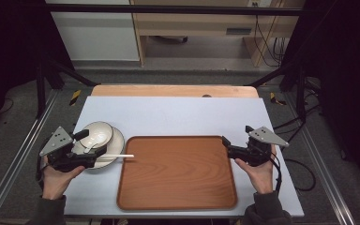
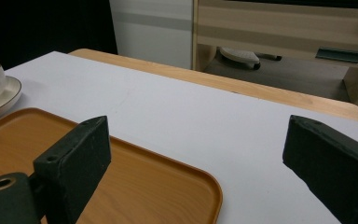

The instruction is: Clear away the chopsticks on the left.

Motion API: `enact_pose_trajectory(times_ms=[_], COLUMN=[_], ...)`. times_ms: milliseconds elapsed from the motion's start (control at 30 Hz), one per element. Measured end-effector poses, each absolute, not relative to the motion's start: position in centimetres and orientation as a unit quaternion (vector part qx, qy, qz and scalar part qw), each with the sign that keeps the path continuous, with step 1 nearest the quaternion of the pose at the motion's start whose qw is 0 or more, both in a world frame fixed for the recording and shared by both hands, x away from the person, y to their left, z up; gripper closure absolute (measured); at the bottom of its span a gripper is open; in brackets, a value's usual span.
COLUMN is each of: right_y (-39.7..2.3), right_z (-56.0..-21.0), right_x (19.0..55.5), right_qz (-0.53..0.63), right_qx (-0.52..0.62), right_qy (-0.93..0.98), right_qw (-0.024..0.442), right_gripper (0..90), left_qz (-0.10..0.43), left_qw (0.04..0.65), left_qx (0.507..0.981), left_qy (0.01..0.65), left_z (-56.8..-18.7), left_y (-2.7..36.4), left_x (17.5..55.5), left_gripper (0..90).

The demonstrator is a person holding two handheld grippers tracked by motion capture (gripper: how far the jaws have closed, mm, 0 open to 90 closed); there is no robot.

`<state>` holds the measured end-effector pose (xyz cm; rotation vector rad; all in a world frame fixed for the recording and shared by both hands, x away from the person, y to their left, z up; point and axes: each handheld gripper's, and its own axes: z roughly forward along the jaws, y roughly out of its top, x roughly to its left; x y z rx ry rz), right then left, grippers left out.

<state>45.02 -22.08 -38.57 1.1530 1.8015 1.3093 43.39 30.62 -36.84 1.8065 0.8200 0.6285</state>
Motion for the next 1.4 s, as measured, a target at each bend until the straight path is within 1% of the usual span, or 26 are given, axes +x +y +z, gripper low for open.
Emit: enact_pose_trajectory(times_ms=[133,367,500,600,667,767,867,967,1067,1133,1233,1400], right_y=[-22.3,-21.8,-21.4,-21.2,-21.1,-21.2,-21.2,-21.2,-21.1,-21.1,-21.1,-21.0], right_z=[-38.6,-38.8,-39.1,-39.2,-39.2,-39.0,-39.0,-39.0,-39.0,-39.0,-39.1,-39.1], right_x=[45.0,45.0,45.1,45.0,45.0,44.8,44.8,44.8,44.7,44.8,44.8,44.8], right_qz=[0.494,0.485,0.48,0.475,0.475,0.478,0.479,0.478,0.477,0.477,0.476,0.476], right_qx=[0.44,0.44,0.438,0.438,0.439,0.437,0.438,0.438,0.438,0.437,0.436,0.437], right_qy=[0.682,0.689,0.695,0.699,0.698,0.697,0.695,0.695,0.697,0.697,0.698,0.699], right_qw=[0.313,0.312,0.308,0.306,0.306,0.308,0.309,0.309,0.307,0.309,0.309,0.308], right_gripper=[7.9,8.1,8.1,8.1,8.1,8.0,8.0,8.1,8.1,8.1,8.1,8.3], left_qz=[0.263,0.253,0.245,0.245,0.231,0.207,0.206,0.192,0.192,0.192,0.194,0.199], left_qw=[0.499,0.494,0.506,0.489,0.486,0.456,0.444,0.422,0.389,0.384,0.358,0.355], left_qx=[0.755,0.767,0.765,0.78,0.789,0.815,0.821,0.833,0.849,0.85,0.858,0.856], left_qy=[0.334,0.323,0.315,0.303,0.297,0.291,0.292,0.301,0.303,0.305,0.312,0.319], left_z=[-36.9,-37.2,-37.3,-37.5,-37.8,-38.2,-38.4,-39.1,-40.0,-40.2,-41.6,-42.6], left_y=[30.7,32.3,33.1,33.5,34.0,35.4,36.1,36.8,36.5,36.4,35.5,35.1], left_x=[42.9,41.9,40.9,40.5,40.2,39.8,39.6,39.7,40.1,40.3,41.4,42.3], left_gripper=[12.3,12.9,13.5,13.4,13.4,12.3,12.5,13.4,13.3,13.8,15.6,18.6])
